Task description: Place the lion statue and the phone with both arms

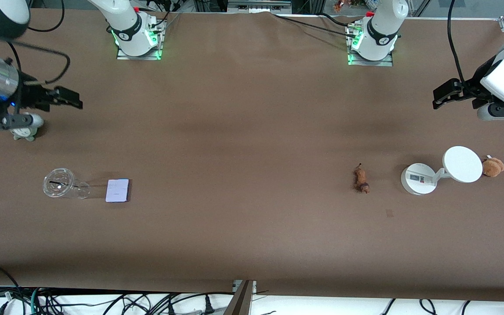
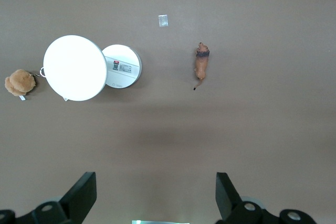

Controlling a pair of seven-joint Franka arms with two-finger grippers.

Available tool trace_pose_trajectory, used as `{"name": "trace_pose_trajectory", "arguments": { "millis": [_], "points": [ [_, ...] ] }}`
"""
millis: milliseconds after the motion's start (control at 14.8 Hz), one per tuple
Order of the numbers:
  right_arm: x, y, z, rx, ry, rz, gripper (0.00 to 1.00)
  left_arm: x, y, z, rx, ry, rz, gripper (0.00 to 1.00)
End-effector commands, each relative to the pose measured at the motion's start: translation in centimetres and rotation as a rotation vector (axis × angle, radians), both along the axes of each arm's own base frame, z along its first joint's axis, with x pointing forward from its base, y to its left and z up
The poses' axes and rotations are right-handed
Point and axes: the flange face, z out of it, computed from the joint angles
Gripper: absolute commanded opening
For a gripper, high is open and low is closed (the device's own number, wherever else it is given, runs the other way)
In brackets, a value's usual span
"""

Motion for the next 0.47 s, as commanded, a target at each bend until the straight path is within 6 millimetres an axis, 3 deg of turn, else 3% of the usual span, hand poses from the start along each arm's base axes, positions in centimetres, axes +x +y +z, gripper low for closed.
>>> {"name": "trace_pose_trajectory", "arguments": {
  "millis": [0, 407],
  "points": [
    [-3.18, -0.98, 2.35, -0.087, 0.026, -0.003, 1.00, -0.32, 0.13, 0.25, 0.024, -0.013, -0.019, 1.00],
    [-2.94, -1.12, 2.52, -0.103, 0.009, -0.002, 1.00, -0.32, 0.05, 0.32, 0.024, -0.015, -0.020, 1.00]
  ]
}}
